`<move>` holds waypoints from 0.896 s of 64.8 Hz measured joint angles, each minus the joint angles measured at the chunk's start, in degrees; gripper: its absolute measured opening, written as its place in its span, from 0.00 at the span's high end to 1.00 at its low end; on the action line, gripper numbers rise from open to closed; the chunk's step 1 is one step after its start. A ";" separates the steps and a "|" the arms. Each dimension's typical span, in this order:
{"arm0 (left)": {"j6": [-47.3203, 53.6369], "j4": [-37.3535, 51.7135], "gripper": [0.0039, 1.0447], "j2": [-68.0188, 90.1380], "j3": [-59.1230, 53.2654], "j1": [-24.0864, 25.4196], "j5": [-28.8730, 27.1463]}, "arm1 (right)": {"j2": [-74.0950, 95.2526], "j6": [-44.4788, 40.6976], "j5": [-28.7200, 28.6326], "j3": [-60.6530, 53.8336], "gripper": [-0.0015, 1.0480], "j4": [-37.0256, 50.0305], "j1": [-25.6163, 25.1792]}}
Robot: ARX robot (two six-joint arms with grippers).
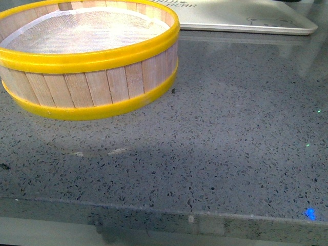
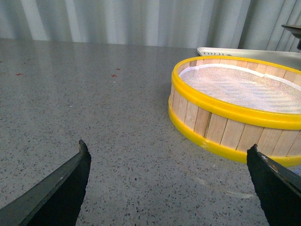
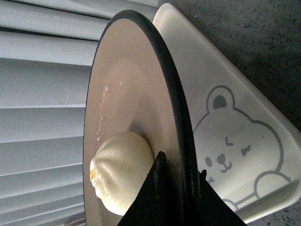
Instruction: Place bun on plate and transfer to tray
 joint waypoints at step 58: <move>0.00 0.00 0.06 0.00 0.00 0.00 0.00 | 5.33 -1.44 3.52 6.36 0.97 -5.27 1.75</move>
